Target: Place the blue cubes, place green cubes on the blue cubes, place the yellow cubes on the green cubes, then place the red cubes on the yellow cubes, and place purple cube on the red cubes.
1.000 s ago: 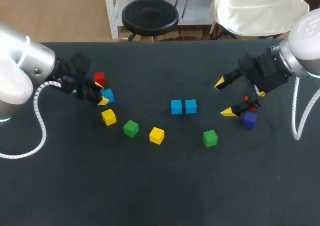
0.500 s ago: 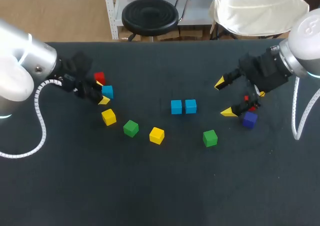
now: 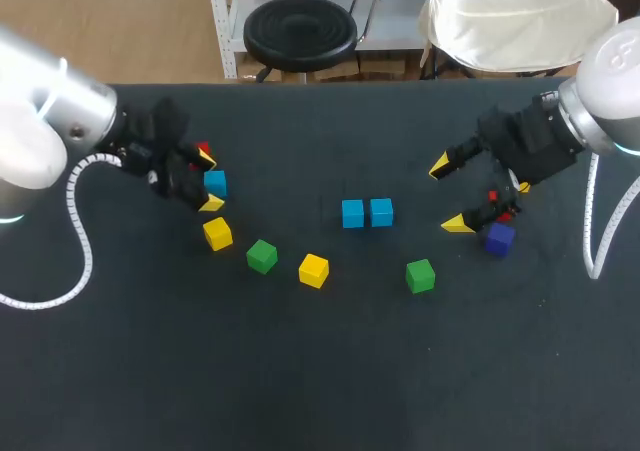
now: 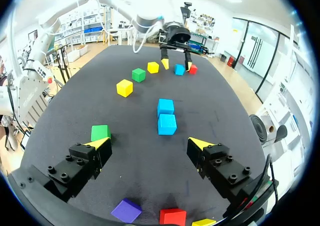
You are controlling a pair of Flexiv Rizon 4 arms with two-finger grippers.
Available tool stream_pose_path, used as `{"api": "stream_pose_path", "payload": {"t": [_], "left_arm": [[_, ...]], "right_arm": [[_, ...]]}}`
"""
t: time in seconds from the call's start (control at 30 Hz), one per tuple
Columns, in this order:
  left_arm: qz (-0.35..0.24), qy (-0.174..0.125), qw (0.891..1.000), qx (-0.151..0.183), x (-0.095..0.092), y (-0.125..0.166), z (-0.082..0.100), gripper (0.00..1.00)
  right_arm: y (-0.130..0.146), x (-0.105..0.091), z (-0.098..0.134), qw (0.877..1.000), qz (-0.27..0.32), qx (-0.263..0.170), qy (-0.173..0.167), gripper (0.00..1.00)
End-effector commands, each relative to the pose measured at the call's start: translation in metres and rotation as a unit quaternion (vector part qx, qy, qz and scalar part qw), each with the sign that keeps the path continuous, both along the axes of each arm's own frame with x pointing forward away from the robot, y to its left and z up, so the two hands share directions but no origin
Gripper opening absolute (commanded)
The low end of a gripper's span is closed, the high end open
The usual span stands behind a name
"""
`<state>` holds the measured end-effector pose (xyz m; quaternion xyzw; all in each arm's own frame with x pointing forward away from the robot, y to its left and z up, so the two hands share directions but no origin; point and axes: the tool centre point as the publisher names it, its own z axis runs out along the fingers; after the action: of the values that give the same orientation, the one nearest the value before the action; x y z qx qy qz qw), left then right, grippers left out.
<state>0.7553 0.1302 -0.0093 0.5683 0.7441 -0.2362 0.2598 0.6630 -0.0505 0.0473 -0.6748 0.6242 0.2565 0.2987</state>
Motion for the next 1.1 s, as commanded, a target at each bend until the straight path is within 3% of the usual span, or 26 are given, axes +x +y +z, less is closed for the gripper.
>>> {"api": "stream_pose_path", "payload": {"t": [0.03,0.13,0.2,0.27,0.37,0.5,0.6,0.67,0.73,0.8,1.1], "left_arm": [[-0.009,0.001,1.000,-0.004,0.003,0.000,0.001,0.69],[-0.011,0.000,1.000,-0.005,0.002,0.001,0.000,0.36],[-0.009,0.001,1.000,-0.004,0.001,0.003,-0.001,0.25],[-0.007,0.001,1.000,-0.004,0.000,0.004,0.000,0.25],[-0.003,0.002,1.000,-0.004,0.000,0.006,0.000,0.42],[-0.002,0.000,1.000,-0.006,-0.001,0.007,0.002,0.36],[-0.004,-0.003,1.000,-0.008,-0.002,0.006,0.004,0.37],[-0.005,-0.005,1.000,-0.008,-0.002,0.005,0.005,0.35],[-0.006,-0.006,1.000,-0.009,-0.002,0.005,0.005,0.25],[-0.006,-0.006,1.000,-0.010,-0.003,0.004,0.006,0.00],[-0.014,-0.017,1.000,-0.019,-0.019,-0.006,0.031,0.00]], "right_arm": [[0.000,0.000,0.000,1.000,0.000,0.001,0.000,1.00],[0.000,0.000,0.000,1.000,0.000,0.001,0.000,1.00],[0.000,0.000,0.000,1.000,0.000,0.001,0.000,1.00],[0.000,0.000,0.000,1.000,0.000,0.001,0.000,1.00],[0.000,0.000,0.000,1.000,0.000,0.001,0.000,1.00],[0.000,0.000,0.000,1.000,0.000,0.001,0.000,1.00],[0.000,0.000,0.000,1.000,0.000,0.001,0.000,1.00],[0.000,0.000,0.000,1.000,0.000,0.001,0.000,1.00],[0.000,0.000,0.000,1.000,0.000,0.001,0.000,1.00],[0.000,0.000,0.000,1.000,0.000,0.001,0.000,1.00],[0.000,0.000,0.000,1.000,0.000,0.001,0.000,1.00]]}}
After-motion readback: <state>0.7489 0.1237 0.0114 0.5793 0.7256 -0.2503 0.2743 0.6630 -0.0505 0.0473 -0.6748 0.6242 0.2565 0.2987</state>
